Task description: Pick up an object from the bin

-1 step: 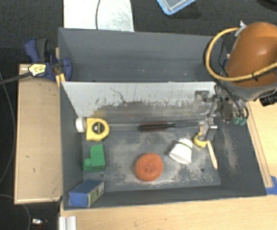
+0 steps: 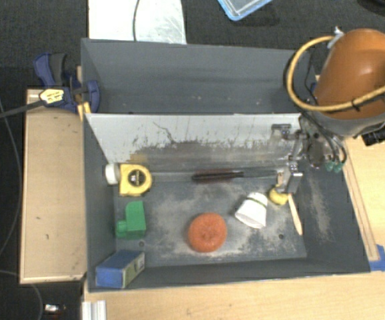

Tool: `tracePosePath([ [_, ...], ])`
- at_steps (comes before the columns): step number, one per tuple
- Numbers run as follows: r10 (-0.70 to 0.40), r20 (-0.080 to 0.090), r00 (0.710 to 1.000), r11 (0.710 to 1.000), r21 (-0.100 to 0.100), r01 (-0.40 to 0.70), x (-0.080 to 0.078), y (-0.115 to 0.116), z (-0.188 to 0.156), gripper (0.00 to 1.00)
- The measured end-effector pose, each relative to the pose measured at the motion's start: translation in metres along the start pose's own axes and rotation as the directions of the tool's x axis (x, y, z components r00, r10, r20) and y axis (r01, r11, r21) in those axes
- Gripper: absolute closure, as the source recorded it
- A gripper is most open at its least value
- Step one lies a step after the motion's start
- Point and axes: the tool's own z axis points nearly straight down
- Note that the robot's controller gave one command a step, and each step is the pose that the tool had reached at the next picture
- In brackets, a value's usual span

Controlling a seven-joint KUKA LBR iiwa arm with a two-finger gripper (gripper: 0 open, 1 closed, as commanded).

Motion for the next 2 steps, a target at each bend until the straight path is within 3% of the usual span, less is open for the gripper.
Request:
tracePosePath([
  [1,-0.102,0.002,0.995,0.995,0.0,0.102,0.024,0.016,0.037,0.0],
  [2,-0.041,0.008,0.999,0.999,0.001,0.041,0.054,0.02,0.075,0.0],
])
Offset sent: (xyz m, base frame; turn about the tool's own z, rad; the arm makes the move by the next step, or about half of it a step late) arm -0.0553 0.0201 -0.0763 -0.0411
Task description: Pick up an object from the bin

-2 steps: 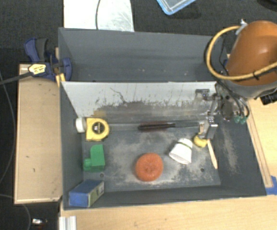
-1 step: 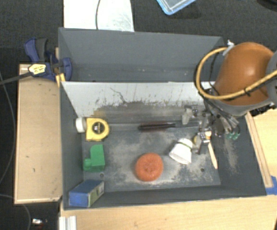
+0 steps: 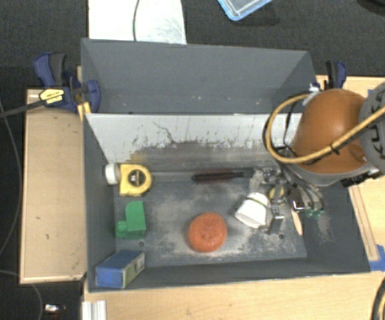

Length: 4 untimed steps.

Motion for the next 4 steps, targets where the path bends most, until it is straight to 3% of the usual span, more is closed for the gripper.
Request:
tracePosePath([
  [1,-0.123,-0.003,0.992,0.992,-0.002,0.123,0.016,0.013,0.028,0.0],
  [2,-0.082,0.004,0.997,0.997,-0.001,0.082,0.036,0.009,0.076,0.0],
  [3,-0.031,0.005,0.999,1.0,-0.002,0.031,0.029,-0.05,0.074,0.0],
  [4,-0.025,-0.001,1.0,1.0,-0.003,0.025,0.037,-0.028,0.07,0.0],
])
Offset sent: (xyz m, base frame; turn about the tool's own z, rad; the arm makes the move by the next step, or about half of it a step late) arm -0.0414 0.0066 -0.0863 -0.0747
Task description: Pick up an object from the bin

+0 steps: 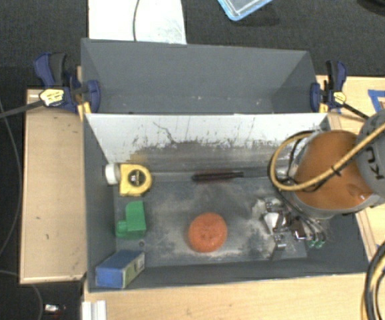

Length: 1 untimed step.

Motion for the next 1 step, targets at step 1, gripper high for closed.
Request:
tracePosePath([
  [1,0.026,0.01,1.0,1.0,0.002,-0.026,0.0015,-0.0034,-0.0381,0.0],
])
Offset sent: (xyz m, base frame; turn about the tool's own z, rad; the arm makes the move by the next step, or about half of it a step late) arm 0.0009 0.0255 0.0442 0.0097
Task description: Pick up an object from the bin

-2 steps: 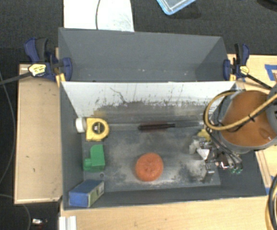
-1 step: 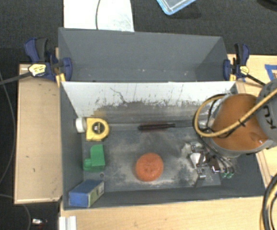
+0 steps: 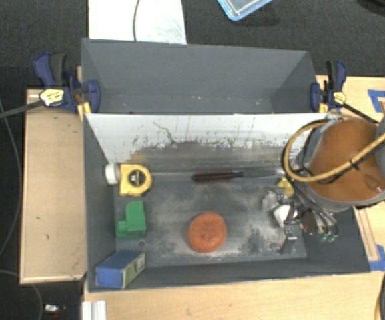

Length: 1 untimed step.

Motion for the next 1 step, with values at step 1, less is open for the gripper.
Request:
tracePosePath([
  [1,-0.011,-0.003,1.0,1.0,-0.003,0.011,-0.0033,0.0203,-0.0047,0.0],
])
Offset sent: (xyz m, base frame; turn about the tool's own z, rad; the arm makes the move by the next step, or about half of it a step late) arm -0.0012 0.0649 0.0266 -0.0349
